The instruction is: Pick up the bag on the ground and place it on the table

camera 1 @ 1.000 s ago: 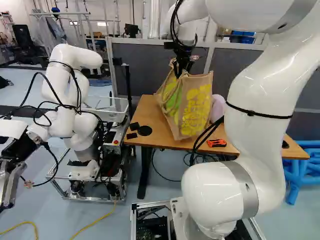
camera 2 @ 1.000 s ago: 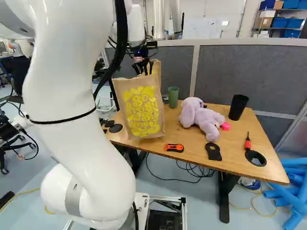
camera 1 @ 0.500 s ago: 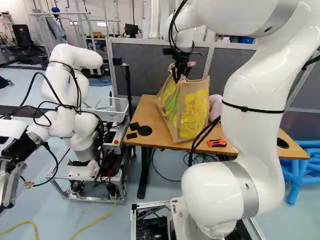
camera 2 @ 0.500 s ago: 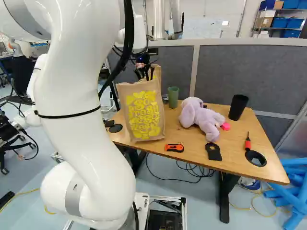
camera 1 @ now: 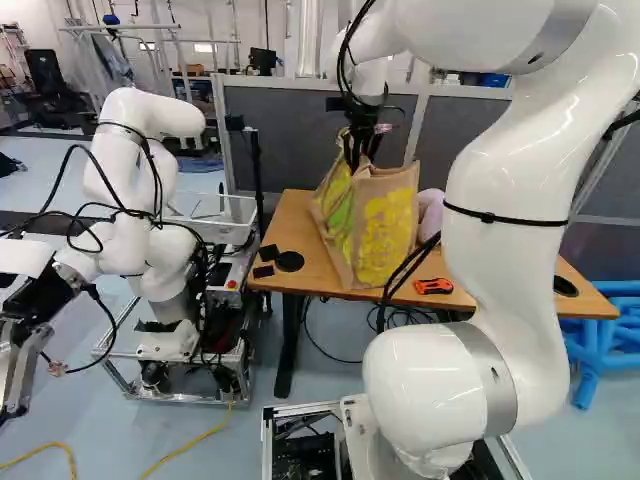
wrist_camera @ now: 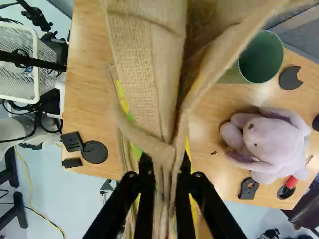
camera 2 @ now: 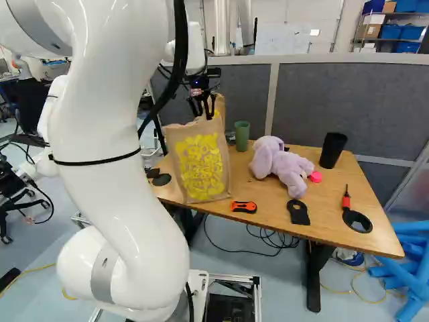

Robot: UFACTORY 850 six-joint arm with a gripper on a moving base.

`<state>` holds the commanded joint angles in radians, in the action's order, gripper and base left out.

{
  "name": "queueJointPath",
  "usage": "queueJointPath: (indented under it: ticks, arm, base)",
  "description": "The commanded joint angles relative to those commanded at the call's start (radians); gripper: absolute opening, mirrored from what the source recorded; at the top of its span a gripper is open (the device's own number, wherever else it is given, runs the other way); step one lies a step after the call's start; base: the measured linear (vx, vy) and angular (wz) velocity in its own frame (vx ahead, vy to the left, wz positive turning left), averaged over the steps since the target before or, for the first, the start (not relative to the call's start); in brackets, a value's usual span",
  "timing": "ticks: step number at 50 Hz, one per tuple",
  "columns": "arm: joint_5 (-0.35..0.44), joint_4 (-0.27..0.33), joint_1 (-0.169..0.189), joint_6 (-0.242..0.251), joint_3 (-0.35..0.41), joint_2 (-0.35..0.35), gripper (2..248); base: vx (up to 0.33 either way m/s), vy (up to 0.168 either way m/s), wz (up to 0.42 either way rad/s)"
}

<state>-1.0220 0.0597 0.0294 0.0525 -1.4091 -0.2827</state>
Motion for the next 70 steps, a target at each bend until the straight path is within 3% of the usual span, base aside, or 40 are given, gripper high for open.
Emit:
queueJointPath:
  ticks: [5, 6, 10, 11, 15, 16, 21, 22, 26, 27, 31, 32, 70]
  arm:
    - [0.0, 0.0, 0.0, 0.0, 0.0, 0.0, 59]
    - [0.0, 0.0, 0.0, 0.0, 0.0, 0.0, 93]
    - [0.0, 0.0, 0.0, 0.0, 0.0, 0.0, 93]
    - [0.0, 0.0, 0.0, 0.0, 0.0, 0.0, 127]
    - [0.0, 0.0, 0.0, 0.0, 0.0, 0.0, 127]
    - [0.0, 0.0, 0.0, 0.0, 0.0, 0.0, 163]
    - [0.0, 0.0, 0.0, 0.0, 0.0, 0.0, 163]
    - [0.0, 0.0, 0.0, 0.0, 0.0, 0.0, 199]
    - [0.0, 0.0, 0.0, 0.0, 0.0, 0.0, 199]
    - [0.0, 0.0, 0.0, 0.0, 0.0, 0.0, 235]
    - [0.0, 0.0, 0.0, 0.0, 0.0, 0.0, 235]
    - [0.0, 0.0, 0.0, 0.0, 0.0, 0.0, 247]
    - [-0.022, 0.0, 0.001, 0.0, 0.039, 0.118, 247]
  base:
    - [0.0, 0.0, 0.0]
    - [0.0, 0.0, 0.0]
    - [0.0, 0.0, 0.0]
    - [0.0, 0.0, 0.0]
    - [0.0, 0.0, 0.0]
    - [0.0, 0.0, 0.0]
    - [0.0, 0.0, 0.0]
    - [0.0, 0.0, 0.0]
    - [0.0, 0.0, 0.0]
    - [0.0, 0.0, 0.0]
    - [0.0, 0.0, 0.0]
    - [0.0, 0.0, 0.0]
    - [0.0, 0.0, 0.0]
